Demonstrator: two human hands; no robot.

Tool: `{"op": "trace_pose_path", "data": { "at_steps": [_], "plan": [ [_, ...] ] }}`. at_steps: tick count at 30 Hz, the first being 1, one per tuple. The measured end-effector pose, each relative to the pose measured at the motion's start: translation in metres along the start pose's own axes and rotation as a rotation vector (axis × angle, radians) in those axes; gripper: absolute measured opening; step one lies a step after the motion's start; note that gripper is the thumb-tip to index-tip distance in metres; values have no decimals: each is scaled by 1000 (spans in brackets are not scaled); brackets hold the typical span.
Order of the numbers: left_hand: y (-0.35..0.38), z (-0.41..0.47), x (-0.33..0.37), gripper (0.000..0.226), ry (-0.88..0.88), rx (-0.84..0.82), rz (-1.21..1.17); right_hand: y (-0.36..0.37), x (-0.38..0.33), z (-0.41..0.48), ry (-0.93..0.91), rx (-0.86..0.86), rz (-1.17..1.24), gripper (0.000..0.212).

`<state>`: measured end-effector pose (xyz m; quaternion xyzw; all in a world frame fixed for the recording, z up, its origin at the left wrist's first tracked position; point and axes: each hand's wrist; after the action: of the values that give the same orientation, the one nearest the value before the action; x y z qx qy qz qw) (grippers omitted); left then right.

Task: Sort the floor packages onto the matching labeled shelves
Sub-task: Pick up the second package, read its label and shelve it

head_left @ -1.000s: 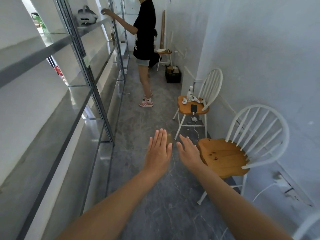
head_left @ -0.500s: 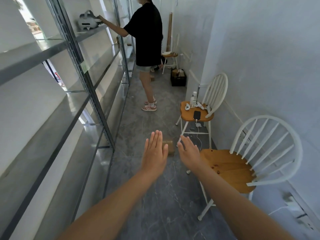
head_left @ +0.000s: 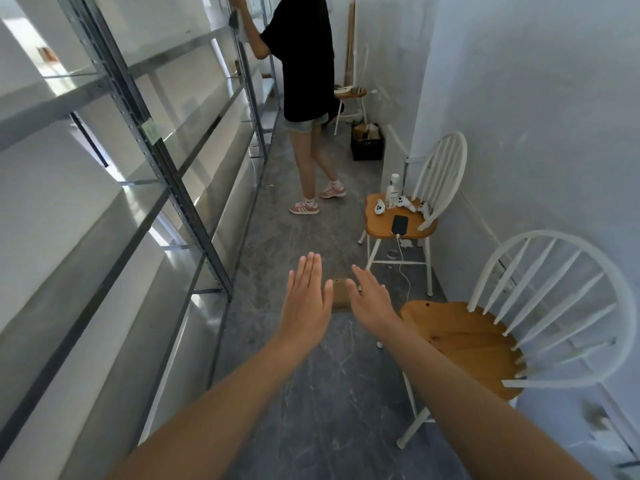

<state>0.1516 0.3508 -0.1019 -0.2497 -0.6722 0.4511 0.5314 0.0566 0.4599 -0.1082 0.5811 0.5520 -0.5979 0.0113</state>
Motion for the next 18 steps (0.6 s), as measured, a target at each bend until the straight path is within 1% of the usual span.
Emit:
{"op": "trace_pose_path", "data": {
  "at_steps": [4,8,18],
  "plan": [
    [8,10,2,59,1,-35,11,-5,7,9,13,-3,6,52],
    [8,26,-1,59,13,-21,14,-10,8,21,30,-2,2,52],
    [-11,77,-29,59,27,-59,-4,-11,-18,65,71,28,-13,52]
  ]
}}
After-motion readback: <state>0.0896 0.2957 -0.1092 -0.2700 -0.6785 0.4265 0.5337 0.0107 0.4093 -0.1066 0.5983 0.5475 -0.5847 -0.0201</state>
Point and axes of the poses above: each hand's wrist, its own z-axis towards the middle knuckle, its own y-axis out of the palm, x = y × z, and after that the axes turned 14 degrees about -x, right-handed
